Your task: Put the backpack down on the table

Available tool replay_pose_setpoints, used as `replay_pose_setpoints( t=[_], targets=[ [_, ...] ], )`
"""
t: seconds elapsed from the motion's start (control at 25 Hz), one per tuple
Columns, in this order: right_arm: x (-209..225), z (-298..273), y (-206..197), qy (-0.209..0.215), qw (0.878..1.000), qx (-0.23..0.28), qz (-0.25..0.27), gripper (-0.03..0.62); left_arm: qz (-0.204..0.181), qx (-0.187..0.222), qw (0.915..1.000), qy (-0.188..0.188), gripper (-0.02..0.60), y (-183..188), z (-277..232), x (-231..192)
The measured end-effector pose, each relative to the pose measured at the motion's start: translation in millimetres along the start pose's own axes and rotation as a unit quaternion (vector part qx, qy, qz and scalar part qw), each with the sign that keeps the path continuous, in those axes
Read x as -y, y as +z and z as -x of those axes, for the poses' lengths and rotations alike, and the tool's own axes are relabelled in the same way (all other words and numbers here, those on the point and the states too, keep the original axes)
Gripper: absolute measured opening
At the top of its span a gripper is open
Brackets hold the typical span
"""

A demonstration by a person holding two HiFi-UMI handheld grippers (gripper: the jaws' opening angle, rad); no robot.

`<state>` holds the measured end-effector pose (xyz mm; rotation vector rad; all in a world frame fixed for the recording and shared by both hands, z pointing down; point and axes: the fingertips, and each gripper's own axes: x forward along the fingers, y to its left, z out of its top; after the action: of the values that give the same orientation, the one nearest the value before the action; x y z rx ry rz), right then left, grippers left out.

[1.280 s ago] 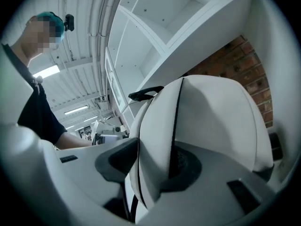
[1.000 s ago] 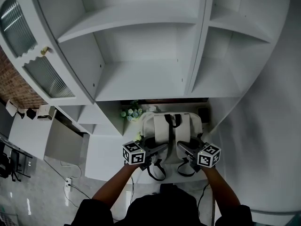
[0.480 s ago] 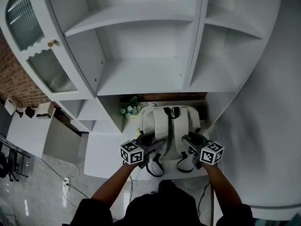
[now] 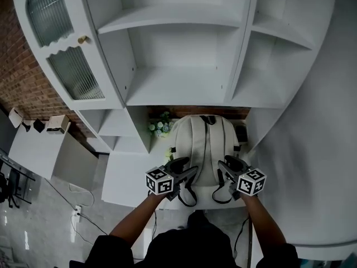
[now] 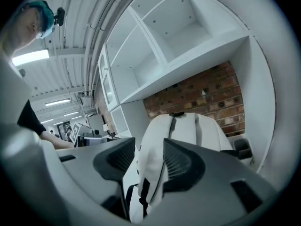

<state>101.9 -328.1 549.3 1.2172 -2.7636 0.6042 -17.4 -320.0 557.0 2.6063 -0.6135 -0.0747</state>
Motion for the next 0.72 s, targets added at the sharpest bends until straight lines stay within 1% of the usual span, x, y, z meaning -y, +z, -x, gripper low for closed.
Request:
replay_pose_setpoints(
  t=[0.16, 0.36, 0.48, 0.56, 0.64, 0.72],
  targets=[
    [-27, 3, -7, 0.012, 1.0, 0.004, -0.002, 0.193, -0.004, 0.002, 1.0, -0.008, 0.265, -3, 9, 15],
    [-58, 14, -14, 0.016, 1.0, 0.013, -0.003, 0.193, -0.007, 0.001, 0.9997, -0.022, 0.265, -11, 23, 38],
    [-77, 23, -17, 0.016, 1.0, 0.019, -0.002, 0.193, -0.03, 0.015, 0.999, -0.029, 0.264, -9, 35, 56],
    [-91, 27, -21, 0.016, 1.0, 0.021, -0.002, 0.193, -0.05, 0.026, 0.9975, -0.043, 0.249, -9, 42, 71],
    [-106, 29, -28, 0.013, 1.0, 0.02, 0.001, 0.193, -0.059, 0.025, 0.9962, -0.058, 0.249, -15, 48, 84],
    [-119, 33, -35, 0.01, 1.0, 0.017, 0.012, 0.193, -0.069, 0.017, 0.9954, -0.065, 0.245, -25, 51, 96]
  ],
)
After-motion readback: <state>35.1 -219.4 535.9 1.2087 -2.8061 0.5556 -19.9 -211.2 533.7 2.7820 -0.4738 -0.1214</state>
